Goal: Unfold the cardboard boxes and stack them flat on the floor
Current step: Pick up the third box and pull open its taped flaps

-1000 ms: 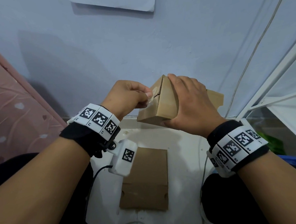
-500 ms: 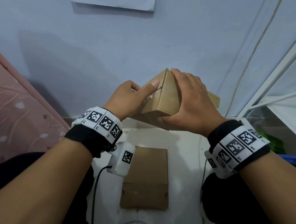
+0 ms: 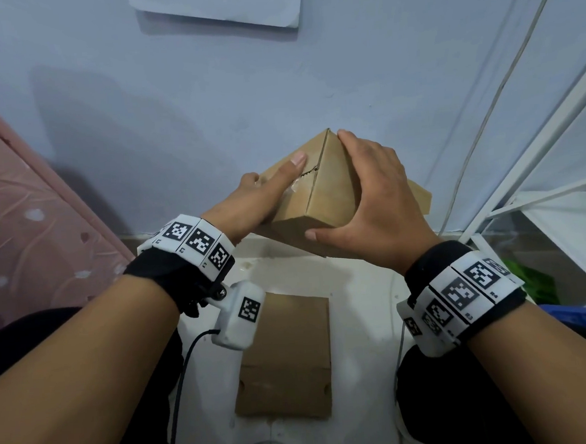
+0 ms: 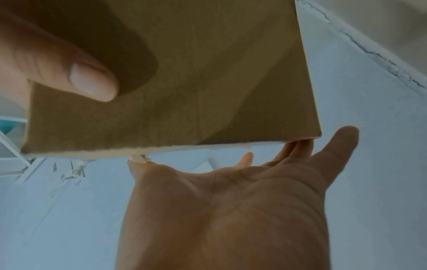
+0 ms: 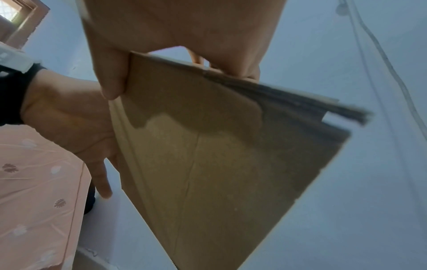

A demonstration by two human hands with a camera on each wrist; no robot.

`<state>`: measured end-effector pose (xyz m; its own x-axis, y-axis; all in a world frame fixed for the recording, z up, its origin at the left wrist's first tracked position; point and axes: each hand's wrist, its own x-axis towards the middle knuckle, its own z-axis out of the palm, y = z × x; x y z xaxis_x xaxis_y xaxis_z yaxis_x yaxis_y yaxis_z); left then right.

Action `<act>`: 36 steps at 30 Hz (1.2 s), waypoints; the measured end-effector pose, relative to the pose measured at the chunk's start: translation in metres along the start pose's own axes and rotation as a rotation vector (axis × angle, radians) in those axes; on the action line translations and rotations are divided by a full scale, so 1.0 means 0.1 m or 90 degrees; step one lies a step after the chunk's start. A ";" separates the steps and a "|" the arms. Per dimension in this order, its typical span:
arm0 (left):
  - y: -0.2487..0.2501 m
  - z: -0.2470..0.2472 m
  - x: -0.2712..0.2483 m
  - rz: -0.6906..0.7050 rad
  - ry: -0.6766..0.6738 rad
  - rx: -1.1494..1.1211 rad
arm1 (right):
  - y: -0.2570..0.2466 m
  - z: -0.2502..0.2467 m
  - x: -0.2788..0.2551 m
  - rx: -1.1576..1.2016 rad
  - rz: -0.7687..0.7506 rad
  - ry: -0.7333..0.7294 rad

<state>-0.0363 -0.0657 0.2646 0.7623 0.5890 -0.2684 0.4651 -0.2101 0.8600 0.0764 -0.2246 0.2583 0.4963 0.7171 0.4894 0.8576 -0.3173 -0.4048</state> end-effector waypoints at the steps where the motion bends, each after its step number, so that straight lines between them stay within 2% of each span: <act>1: 0.00 0.00 0.00 -0.003 0.006 -0.001 | 0.00 0.00 0.00 0.002 0.002 0.000; 11: -0.01 -0.02 0.08 -0.022 0.020 -0.006 | 0.01 -0.01 0.01 0.016 0.019 -0.010; 16: -0.06 -0.10 0.15 -0.025 0.123 -0.098 | 0.00 -0.10 0.01 0.062 0.060 0.014; 18: -0.05 -0.14 0.13 -0.014 0.135 -0.110 | 0.00 -0.13 0.02 0.088 0.059 0.014; 23: 0.01 -0.12 0.07 0.049 0.100 -0.086 | 0.00 -0.06 -0.01 0.073 0.023 -0.038; 27: -0.01 -0.14 0.08 0.059 0.067 -0.053 | 0.06 -0.07 0.00 0.047 0.023 -0.054; 32: -0.10 -0.08 0.14 0.021 0.047 0.062 | 0.09 -0.03 -0.03 0.008 -0.006 -0.088; 36: -0.14 -0.07 0.10 0.016 0.035 0.090 | 0.12 -0.01 -0.05 -0.037 -0.036 -0.099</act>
<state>-0.0381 -0.0510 0.2530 0.7504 0.6230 -0.2207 0.5081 -0.3303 0.7954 0.0846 -0.2329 0.2518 0.4234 0.8208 0.3835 0.8925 -0.3054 -0.3319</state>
